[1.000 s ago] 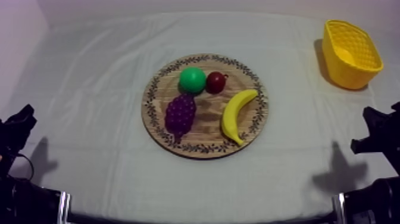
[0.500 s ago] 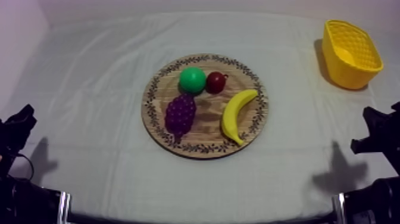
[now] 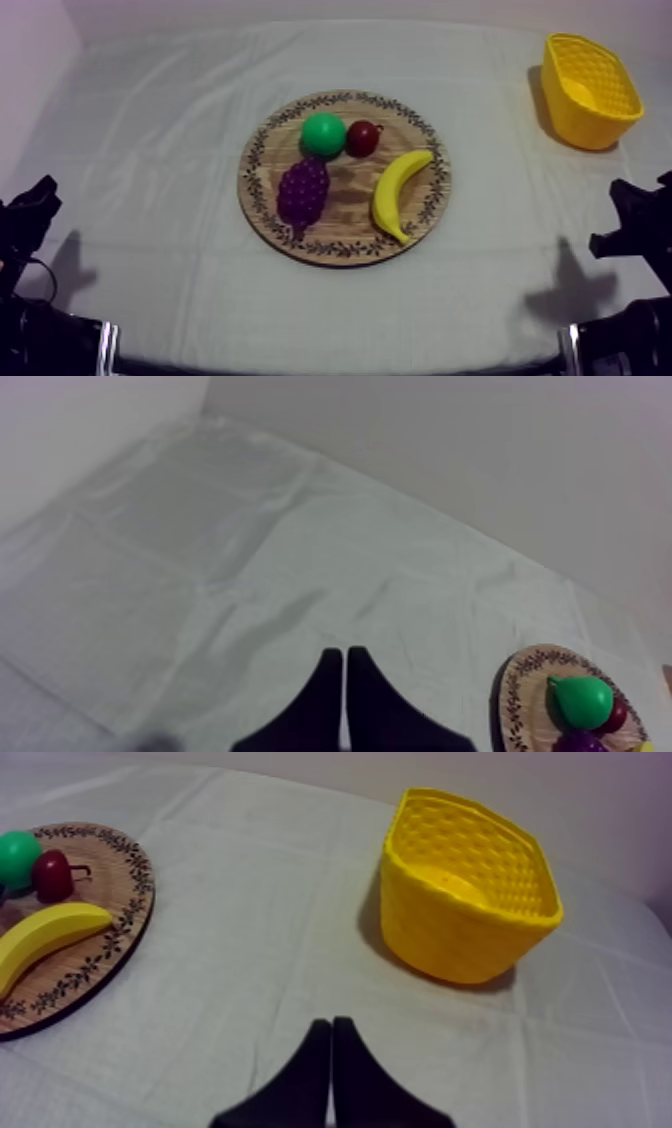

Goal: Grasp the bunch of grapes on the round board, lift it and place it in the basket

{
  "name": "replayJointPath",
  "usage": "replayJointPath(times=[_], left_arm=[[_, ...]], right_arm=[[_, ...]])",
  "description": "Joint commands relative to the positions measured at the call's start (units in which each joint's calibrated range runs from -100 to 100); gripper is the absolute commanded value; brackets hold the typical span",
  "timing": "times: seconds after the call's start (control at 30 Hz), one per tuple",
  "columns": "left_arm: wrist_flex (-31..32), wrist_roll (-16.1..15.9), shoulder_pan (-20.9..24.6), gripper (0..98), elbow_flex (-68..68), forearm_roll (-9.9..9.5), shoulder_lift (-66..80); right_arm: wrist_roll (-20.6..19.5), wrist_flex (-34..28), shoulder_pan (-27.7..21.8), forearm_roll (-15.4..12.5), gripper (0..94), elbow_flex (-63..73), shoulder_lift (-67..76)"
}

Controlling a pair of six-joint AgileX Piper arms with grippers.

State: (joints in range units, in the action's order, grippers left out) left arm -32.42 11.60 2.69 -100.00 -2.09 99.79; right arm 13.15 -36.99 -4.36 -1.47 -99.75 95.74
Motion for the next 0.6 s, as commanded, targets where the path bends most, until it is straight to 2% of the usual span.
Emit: replayJointPath(times=[0.0,0.23,0.3,0.57], left_arm=[[0.01,0.00,0.03,0.1,0.00,0.01,-0.05],[0.01,0.00,0.03,0.1,0.00,0.01,-0.05],[0.01,0.00,0.03,0.1,0.00,0.01,-0.05],[0.01,-0.02,0.03,0.1,0.00,0.01,-0.05]], right_arm=[[-0.08,-0.02,-0.01,-0.02,0.6,-0.02,0.02],[4.27,-1.74,-0.03,0.25,0.6,0.15,0.02],[4.42,-2.06,-0.08,0.44,0.6,0.18,0.02],[-5.95,-3.11,2.73,5.62,0.6,4.66,-5.56]])
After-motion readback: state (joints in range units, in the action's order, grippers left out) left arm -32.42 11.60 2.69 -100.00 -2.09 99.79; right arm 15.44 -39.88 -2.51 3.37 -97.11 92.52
